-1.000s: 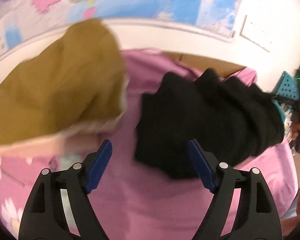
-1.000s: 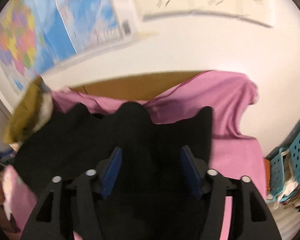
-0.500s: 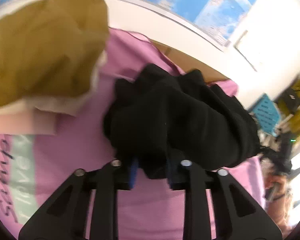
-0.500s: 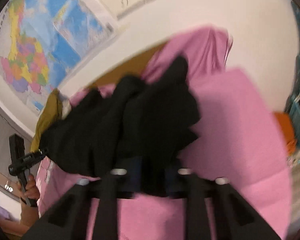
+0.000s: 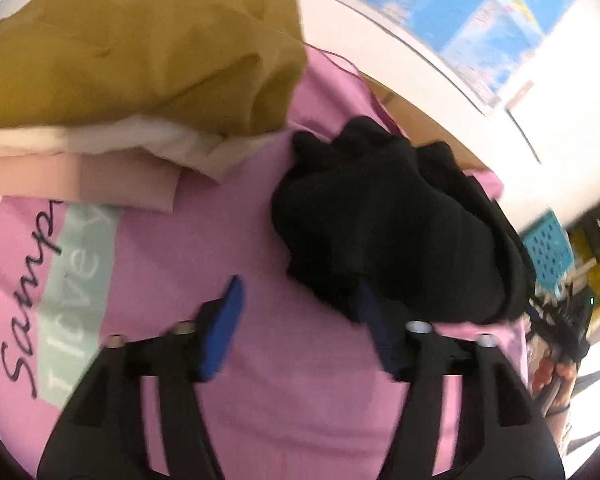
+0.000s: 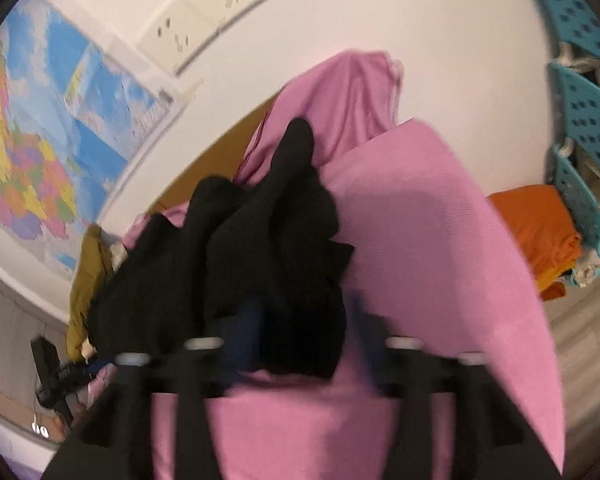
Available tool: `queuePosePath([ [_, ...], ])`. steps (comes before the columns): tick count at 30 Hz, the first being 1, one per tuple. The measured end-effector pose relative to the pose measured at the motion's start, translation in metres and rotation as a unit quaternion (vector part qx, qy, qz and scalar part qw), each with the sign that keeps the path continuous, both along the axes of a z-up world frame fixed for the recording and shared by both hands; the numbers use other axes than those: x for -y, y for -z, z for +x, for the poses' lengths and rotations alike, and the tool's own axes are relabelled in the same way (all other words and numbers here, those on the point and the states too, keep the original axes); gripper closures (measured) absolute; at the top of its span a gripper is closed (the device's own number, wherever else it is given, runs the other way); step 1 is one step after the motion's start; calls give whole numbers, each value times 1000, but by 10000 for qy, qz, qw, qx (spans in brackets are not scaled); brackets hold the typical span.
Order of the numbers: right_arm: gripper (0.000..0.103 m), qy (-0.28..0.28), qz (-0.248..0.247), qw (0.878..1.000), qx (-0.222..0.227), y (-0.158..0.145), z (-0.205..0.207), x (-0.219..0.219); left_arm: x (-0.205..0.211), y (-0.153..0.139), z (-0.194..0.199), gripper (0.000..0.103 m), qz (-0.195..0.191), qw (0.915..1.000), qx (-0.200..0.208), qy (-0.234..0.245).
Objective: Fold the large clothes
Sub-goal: 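Release the black jacket with both grippers and lay it on the bed, then grasp the folded jacket edge with the left gripper while the right gripper grasps it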
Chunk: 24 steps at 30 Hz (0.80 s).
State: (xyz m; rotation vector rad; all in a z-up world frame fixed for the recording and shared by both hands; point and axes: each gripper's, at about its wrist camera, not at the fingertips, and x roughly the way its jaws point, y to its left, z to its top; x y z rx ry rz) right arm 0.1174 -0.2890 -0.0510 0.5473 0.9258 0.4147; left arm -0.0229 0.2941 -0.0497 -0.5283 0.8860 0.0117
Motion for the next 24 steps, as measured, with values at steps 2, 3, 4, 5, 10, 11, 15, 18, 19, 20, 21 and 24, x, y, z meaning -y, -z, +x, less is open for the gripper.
queuePosePath([
  [2, 33, -108, 519, 9986, -46, -1, -17, 6, 10, 2, -11, 34, -49, 9996, -29, 264],
  [3, 28, -130, 679, 9976, -91, 0, -21, 9, 14, 3, -14, 32, -124, 9993, -39, 361],
  [4, 25, -168, 937, 9953, -169, 5, -26, 7, 20, 6, -15, 29, -281, 9983, -55, 512],
  [5, 25, -270, 1137, 9929, -227, 9, -29, 4, 24, 9, -15, 27, -421, 9972, -76, 608],
  [10, 23, -734, 1439, 9849, -621, 27, -18, -41, 53, 30, 14, 24, -974, 9902, -331, 947],
  [11, 23, -698, 1287, 9869, -678, 28, -14, -49, 59, 27, 19, 24, -845, 9916, -259, 946],
  [15, 27, -917, 434, 9946, -235, 5, -19, -82, 74, 8, 9, 25, -83, 9963, -55, 856],
  [18, 31, -1244, -105, 9916, 332, -25, -32, -105, 82, -25, -14, 27, 1075, 9916, 463, 550],
  [19, 31, -1396, -331, 9878, 603, -37, -36, -116, 82, -36, -19, 27, 1278, 9883, 662, 500],
  [20, 31, -1511, -538, 9834, 845, -48, -39, -126, 84, -46, -21, 27, 1476, 9842, 837, 509],
  [21, 31, -1616, -665, 9794, 1015, -55, -40, -135, 87, -54, -20, 27, 1704, 9792, 960, 543],
  [24, 32, -1993, -1304, 9579, 1602, -75, -32, -179, 95, -66, -1, 27, 2240, 9650, 1166, 711],
])
